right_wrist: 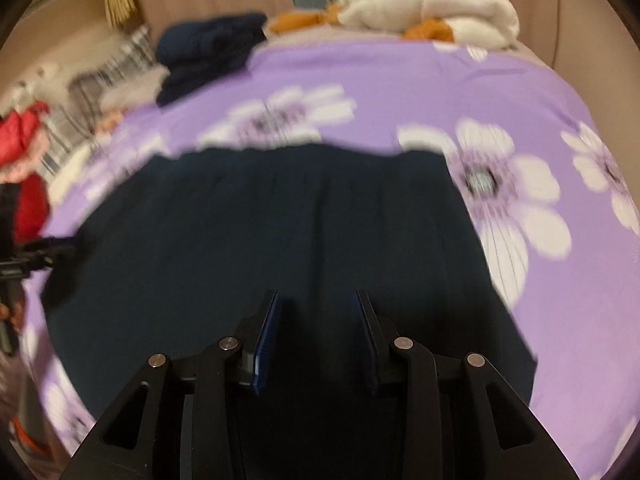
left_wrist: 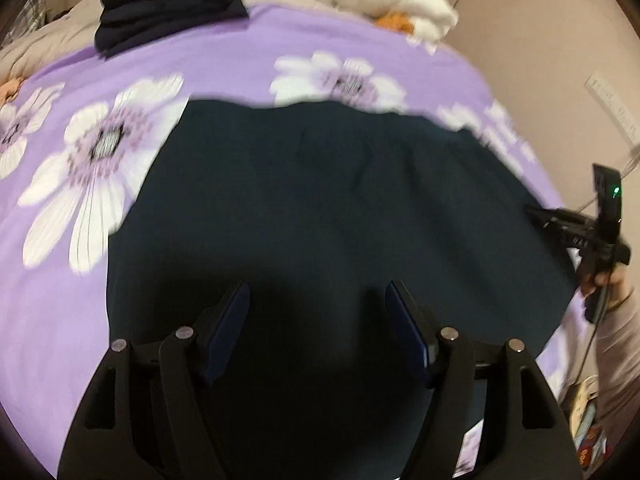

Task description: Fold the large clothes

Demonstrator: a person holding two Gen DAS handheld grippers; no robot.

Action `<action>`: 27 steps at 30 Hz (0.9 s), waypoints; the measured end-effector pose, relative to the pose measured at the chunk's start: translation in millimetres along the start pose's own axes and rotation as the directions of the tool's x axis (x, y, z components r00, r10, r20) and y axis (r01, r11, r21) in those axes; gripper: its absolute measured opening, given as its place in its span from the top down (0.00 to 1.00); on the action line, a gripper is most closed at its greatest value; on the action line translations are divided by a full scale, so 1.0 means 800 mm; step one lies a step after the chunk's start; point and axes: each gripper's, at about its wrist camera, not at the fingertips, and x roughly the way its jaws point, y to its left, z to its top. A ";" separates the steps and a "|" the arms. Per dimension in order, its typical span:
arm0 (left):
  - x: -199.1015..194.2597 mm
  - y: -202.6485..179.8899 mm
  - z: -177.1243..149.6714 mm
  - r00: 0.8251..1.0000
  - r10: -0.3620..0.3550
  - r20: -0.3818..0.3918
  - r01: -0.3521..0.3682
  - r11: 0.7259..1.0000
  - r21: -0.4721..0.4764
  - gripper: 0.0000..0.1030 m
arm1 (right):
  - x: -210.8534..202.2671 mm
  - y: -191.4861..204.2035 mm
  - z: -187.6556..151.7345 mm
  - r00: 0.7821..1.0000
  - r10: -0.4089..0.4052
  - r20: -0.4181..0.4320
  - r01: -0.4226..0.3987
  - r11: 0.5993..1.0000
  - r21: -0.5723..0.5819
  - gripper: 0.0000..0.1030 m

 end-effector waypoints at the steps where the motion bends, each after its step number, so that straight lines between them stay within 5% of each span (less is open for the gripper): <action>1: 0.008 0.007 -0.008 1.000 -0.009 -0.012 0.009 1.000 -0.025 0.32 | 0.009 -0.006 -0.009 0.999 -0.031 -0.022 0.031 1.000 0.002 0.66; 7: -0.004 0.035 -0.018 0.999 -0.049 0.022 0.051 0.992 -0.117 0.33 | 0.004 -0.046 -0.024 0.995 -0.097 0.002 0.096 0.992 0.076 0.66; 16: -0.067 0.059 -0.050 0.997 0.029 0.069 -0.015 0.979 -0.204 0.33 | -0.055 -0.059 -0.045 0.977 -0.211 0.022 0.204 0.964 0.167 0.66; 21: -0.082 0.040 -0.070 0.993 0.053 0.106 -0.032 0.982 -0.184 0.32 | -0.090 -0.030 -0.056 0.987 -0.108 0.121 0.089 0.984 0.157 0.65; 27: -0.057 0.021 -0.102 0.988 0.122 0.090 -0.109 0.985 -0.136 0.32 | -0.071 -0.008 -0.087 0.993 -0.094 0.075 0.083 0.988 0.129 0.65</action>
